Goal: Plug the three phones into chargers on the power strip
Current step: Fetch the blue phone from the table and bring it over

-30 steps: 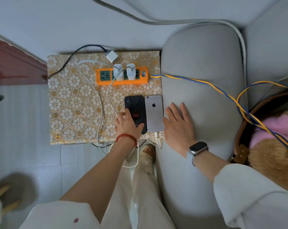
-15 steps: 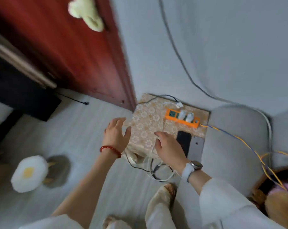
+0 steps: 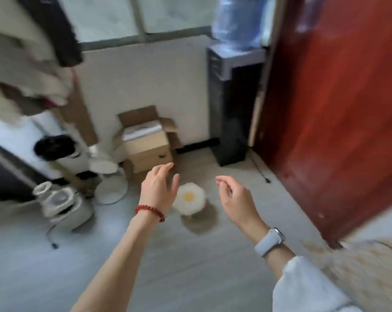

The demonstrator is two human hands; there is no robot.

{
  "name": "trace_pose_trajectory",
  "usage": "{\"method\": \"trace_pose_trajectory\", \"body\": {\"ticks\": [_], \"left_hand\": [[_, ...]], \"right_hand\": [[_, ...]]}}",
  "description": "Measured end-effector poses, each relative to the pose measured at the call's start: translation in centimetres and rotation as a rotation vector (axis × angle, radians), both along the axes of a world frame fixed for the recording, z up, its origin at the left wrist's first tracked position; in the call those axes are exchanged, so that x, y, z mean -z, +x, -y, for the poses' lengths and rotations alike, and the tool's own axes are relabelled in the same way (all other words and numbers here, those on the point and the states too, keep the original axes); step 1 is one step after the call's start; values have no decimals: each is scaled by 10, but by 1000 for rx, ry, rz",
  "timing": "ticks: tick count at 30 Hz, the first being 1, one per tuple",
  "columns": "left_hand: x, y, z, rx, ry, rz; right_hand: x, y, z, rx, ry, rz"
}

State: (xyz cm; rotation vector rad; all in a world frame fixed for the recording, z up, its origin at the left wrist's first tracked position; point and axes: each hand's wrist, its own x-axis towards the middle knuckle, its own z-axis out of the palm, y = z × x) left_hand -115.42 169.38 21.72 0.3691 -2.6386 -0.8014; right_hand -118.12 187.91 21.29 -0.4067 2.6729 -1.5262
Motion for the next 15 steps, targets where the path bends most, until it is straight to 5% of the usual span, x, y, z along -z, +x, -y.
{"method": "trace_pose_trajectory", "body": {"ticks": [15], "left_hand": [[20, 279, 360, -993, -5, 153]], "right_hand": [[28, 99, 474, -1108, 306, -220]]}}
